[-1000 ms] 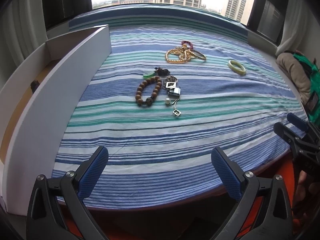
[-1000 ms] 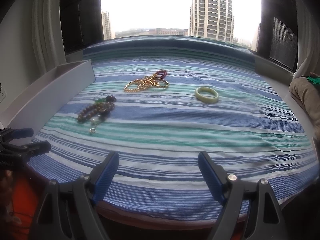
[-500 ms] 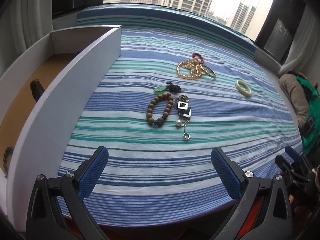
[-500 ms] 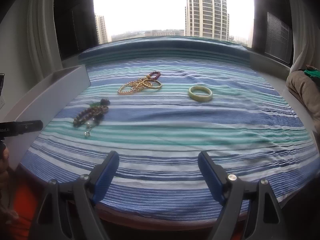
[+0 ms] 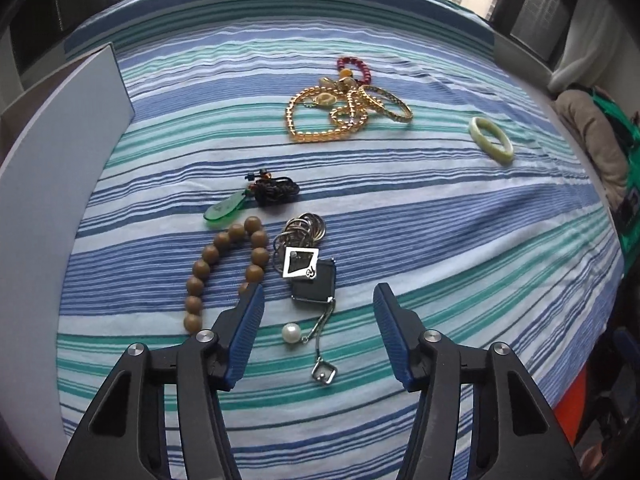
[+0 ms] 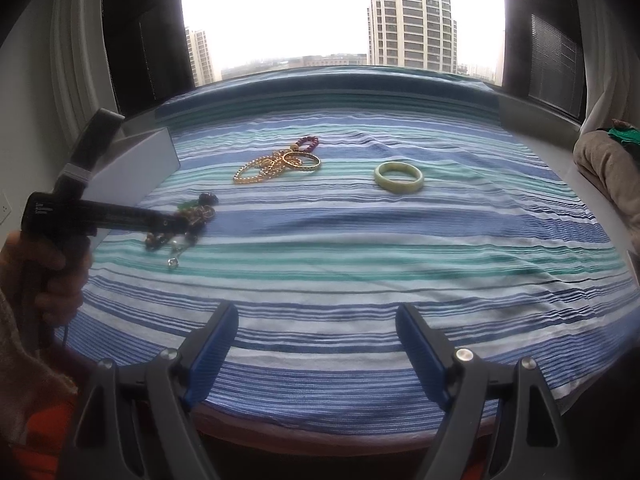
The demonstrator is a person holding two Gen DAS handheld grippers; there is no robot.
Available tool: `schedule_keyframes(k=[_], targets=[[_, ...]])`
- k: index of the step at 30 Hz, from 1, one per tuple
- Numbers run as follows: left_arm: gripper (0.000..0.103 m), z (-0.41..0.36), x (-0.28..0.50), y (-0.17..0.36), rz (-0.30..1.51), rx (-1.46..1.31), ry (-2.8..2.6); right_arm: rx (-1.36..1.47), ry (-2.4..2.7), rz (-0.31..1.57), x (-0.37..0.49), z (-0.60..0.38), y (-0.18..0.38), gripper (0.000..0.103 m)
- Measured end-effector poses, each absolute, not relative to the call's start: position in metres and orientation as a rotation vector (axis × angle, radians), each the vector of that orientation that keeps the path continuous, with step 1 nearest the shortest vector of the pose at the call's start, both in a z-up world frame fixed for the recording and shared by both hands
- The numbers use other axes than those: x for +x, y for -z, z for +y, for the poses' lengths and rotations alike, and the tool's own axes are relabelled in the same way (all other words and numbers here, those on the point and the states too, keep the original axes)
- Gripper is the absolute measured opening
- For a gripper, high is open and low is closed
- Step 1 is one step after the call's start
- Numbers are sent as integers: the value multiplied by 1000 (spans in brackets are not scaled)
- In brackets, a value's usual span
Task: Organize jewelry
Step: 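Grasp the silver keychain with square charm using the left tool, then grasp the green jade pendant with the right tool while the left tool lifts the keychain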
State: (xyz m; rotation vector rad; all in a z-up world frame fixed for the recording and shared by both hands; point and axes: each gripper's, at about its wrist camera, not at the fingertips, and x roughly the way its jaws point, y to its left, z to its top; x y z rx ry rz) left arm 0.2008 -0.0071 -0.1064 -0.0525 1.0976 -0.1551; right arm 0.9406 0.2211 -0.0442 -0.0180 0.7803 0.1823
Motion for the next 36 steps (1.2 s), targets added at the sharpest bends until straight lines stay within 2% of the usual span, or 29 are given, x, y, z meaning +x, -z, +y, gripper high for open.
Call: schedule_keyframes(k=[2, 4, 7, 10, 11, 22, 28, 29, 30, 31, 34, 36], targets=[[48, -8, 214, 116, 1126, -70, 139, -21, -181, 774, 938, 221, 43, 83], [47, -10, 221, 118, 1117, -71, 121, -21, -178, 776, 936, 219, 44, 83], [32, -11, 230, 118, 1117, -79, 105, -14, -172, 789, 936, 215, 49, 83], [30, -9, 232, 118, 1117, -107, 121, 1, -168, 804, 939, 212, 54, 83], [21, -7, 229, 115, 1110, -125, 137, 5, -168, 804, 939, 211, 54, 83], [21, 41, 157, 33, 929, -303, 204, 38, -182, 805, 958, 203, 47, 83], [21, 84, 124, 0, 844, -348, 109, 271, -450, 949, 1049, 228, 45, 82], [21, 91, 119, -1, 838, -350, 92, 306, -504, 996, 1070, 240, 51, 73], [21, 97, 115, -2, 832, -350, 73, 312, -543, 1040, 1091, 257, 58, 58], [21, 103, 113, -2, 829, -350, 54, 308, -572, 1075, 1111, 275, 65, 53], [21, 121, 107, 0, 826, -380, 19, 332, -583, 1197, 1162, 324, 91, 50], [21, 131, 103, 1, 823, -399, 0, 361, -553, 1245, 1181, 352, 106, 41]])
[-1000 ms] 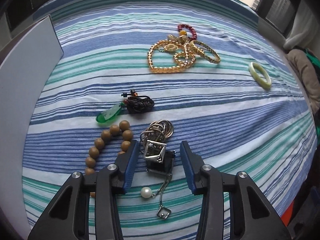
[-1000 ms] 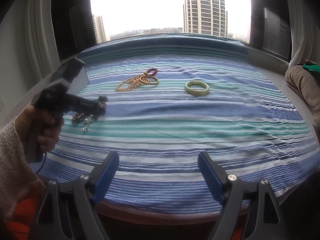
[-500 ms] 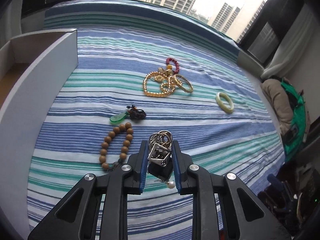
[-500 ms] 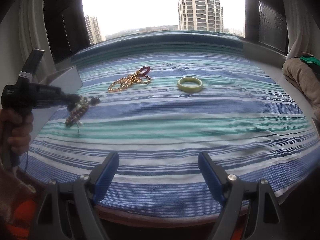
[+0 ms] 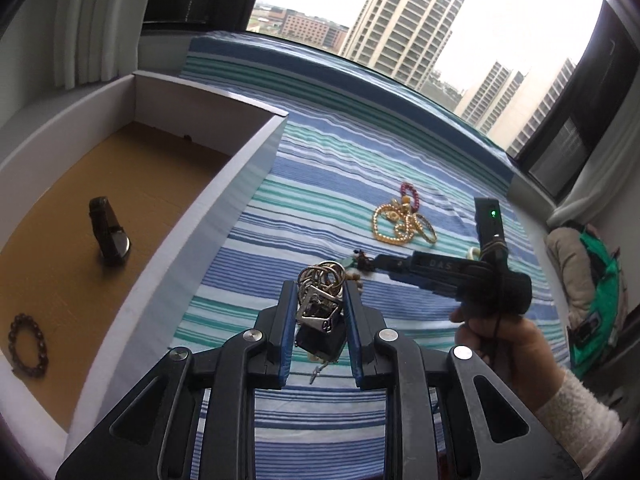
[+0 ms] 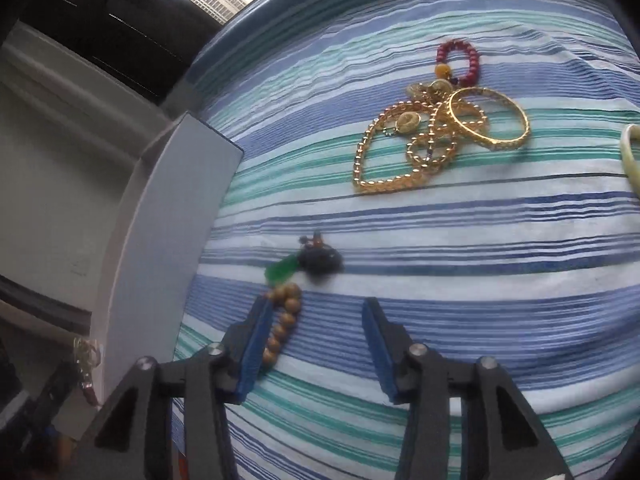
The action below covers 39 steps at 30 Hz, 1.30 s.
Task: Organize jewelry
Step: 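Grasp the green jade pendant with the right tool while the left tool lifts the keychain, then carry the keychain with the left tool while the right tool carries the pendant into the box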
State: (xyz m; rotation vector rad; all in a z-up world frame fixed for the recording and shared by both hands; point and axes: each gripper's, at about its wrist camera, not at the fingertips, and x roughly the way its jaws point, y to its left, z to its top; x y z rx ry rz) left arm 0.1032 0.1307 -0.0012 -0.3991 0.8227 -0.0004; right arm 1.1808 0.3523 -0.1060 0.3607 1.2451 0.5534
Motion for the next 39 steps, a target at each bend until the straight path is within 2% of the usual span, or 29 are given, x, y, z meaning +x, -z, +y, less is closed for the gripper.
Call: schedule_keyframes(k=[7, 8, 9, 11, 12, 18, 29, 34, 39], targets=[[21, 150, 97, 9, 827, -427, -17, 224, -364, 1220, 1197, 410, 120, 38], [21, 152, 97, 11, 830, -430, -19, 230, -346, 1219, 1199, 410, 119, 24], [21, 153, 97, 13, 835, -434, -20, 215, -330, 1226, 1200, 413, 120, 17], [21, 157, 93, 15, 840, -448, -24, 215, -331, 1223, 1202, 414, 121, 15], [21, 159, 91, 15, 840, -457, -26, 219, -334, 1220, 1204, 413, 119, 9], [21, 176, 75, -2, 798, -503, -39, 282, -430, 1126, 1201, 396, 75, 9], [21, 237, 35, -76, 673, -466, -151, 187, -737, 888, 1155, 459, -78, 9], [21, 280, 31, -63, 695, -457, -286, 151, -898, 829, 1136, 524, -120, 9], [21, 312, 35, -27, 760, -477, -377, 78, -981, 841, 1125, 597, -113, 9]])
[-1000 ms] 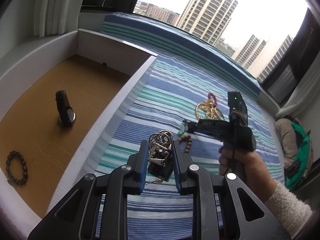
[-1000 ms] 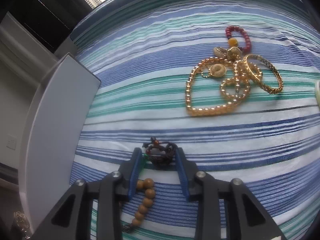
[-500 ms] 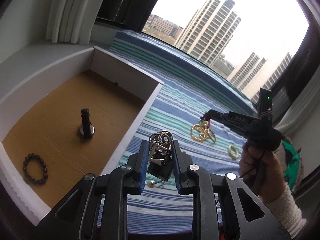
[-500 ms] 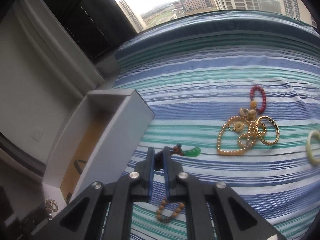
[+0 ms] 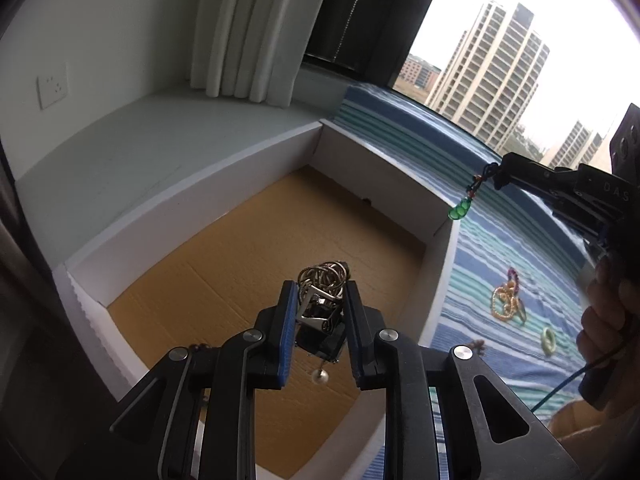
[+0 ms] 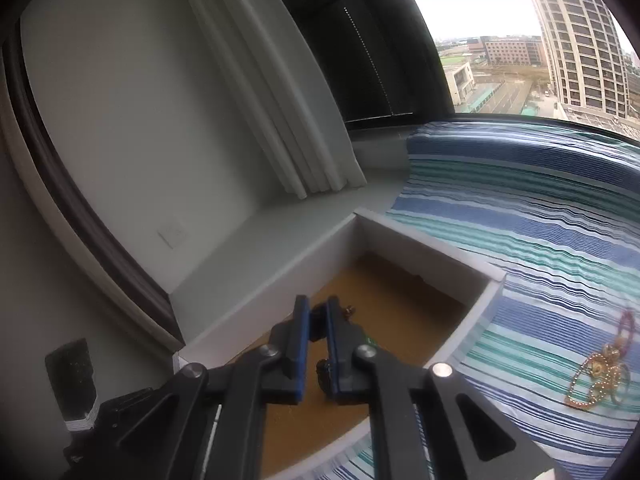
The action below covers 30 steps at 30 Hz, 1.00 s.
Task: Organize jewelry
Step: 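Carry the keychain with the left tool while the right tool carries the pendant into the box, then open the left tool over the box while the right tool releases the pendant beside the watch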
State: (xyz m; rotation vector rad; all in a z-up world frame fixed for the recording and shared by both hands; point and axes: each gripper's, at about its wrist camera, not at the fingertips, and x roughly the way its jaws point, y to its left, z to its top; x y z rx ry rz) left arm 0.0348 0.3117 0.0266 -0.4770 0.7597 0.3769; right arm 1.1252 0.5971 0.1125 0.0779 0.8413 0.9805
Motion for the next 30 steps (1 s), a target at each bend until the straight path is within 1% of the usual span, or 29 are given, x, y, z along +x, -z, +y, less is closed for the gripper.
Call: schedule_keyframes(k=[5, 9, 10, 11, 12, 13, 14, 15, 18, 19, 20, 21, 23, 30], targets=[[21, 319, 36, 7, 843, -468, -429, 12, -1004, 921, 1123, 656, -63, 9], [23, 320, 38, 27, 889, -442, -455, -28, -1002, 962, 1115, 682, -25, 9], [24, 319, 38, 30, 901, -432, -461, -36, -1005, 966, 1112, 684, -18, 10], [29, 318, 37, 32, 904, -423, -469, -43, -1001, 968, 1110, 685, -13, 12], [35, 315, 36, 31, 902, -409, -473, -49, -983, 968, 1107, 683, -9, 16], [50, 312, 34, 30, 893, -392, -477, -51, -971, 973, 1107, 682, -6, 23], [64, 308, 33, 27, 877, -373, -483, -43, -964, 979, 1108, 678, -4, 42], [67, 303, 31, 23, 859, -353, -488, -28, -952, 978, 1108, 671, -4, 48], [77, 290, 30, 11, 807, -304, -495, -15, -907, 945, 1106, 644, -7, 48], [82, 284, 29, 7, 783, -295, -499, -18, -892, 930, 1104, 633, -10, 49], [86, 278, 29, 3, 757, -282, -504, -22, -872, 913, 1101, 621, -12, 52], [87, 272, 29, -1, 733, -264, -509, -26, -851, 897, 1098, 609, -13, 54], [87, 262, 34, -4, 699, -218, -524, -32, -813, 868, 1090, 579, -13, 55], [87, 238, 63, 13, 721, -135, -544, -78, -666, 846, 1041, 458, 14, 56]])
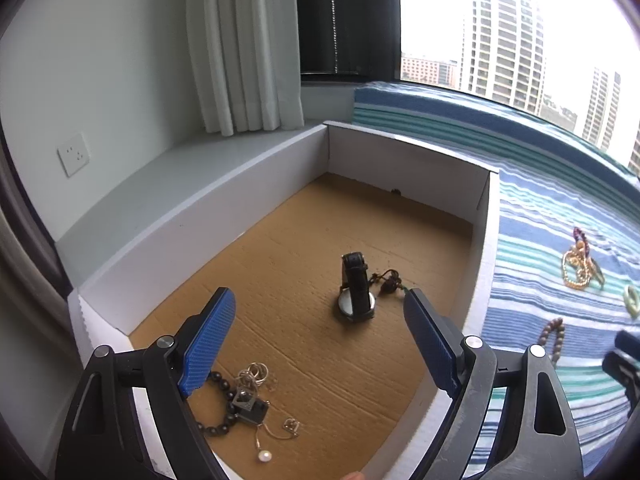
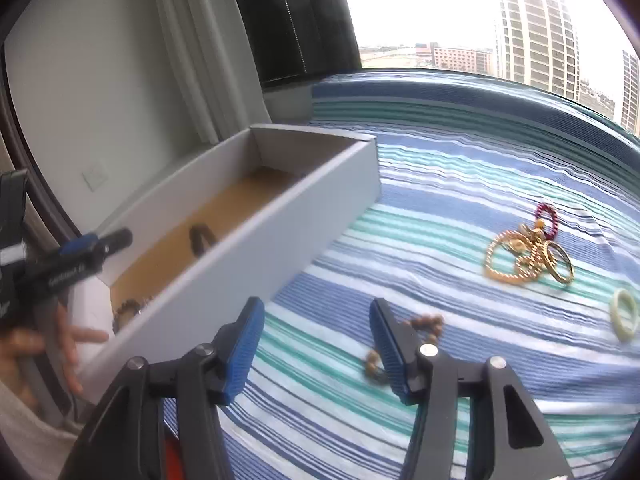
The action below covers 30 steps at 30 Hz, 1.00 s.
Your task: Organize jewelry
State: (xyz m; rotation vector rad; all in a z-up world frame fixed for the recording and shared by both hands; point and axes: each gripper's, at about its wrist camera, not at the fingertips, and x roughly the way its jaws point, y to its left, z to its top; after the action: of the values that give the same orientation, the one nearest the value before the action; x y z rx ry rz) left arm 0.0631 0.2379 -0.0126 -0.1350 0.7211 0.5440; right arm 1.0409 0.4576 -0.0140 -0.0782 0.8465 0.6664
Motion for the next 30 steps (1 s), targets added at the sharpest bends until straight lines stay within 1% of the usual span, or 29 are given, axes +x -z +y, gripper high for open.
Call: schedule_keyframes(k=[2, 7, 14, 22, 30], targets=[[87, 232, 70, 18, 756, -113, -534, -105, -613, 853, 1025, 427, 25, 56], [87, 220, 75, 18, 751, -71, -536, -89, -490, 872, 995, 355, 45, 56], [87, 206, 77, 22, 759, -13, -569, -54, -300, 830, 959, 276, 64, 56], [87, 190, 74, 23, 772, -12, -537, -22, -189, 841, 950, 230, 77, 56], [87, 183, 73, 26, 804, -5, -508, 1, -196, 812, 953, 231, 72, 56]])
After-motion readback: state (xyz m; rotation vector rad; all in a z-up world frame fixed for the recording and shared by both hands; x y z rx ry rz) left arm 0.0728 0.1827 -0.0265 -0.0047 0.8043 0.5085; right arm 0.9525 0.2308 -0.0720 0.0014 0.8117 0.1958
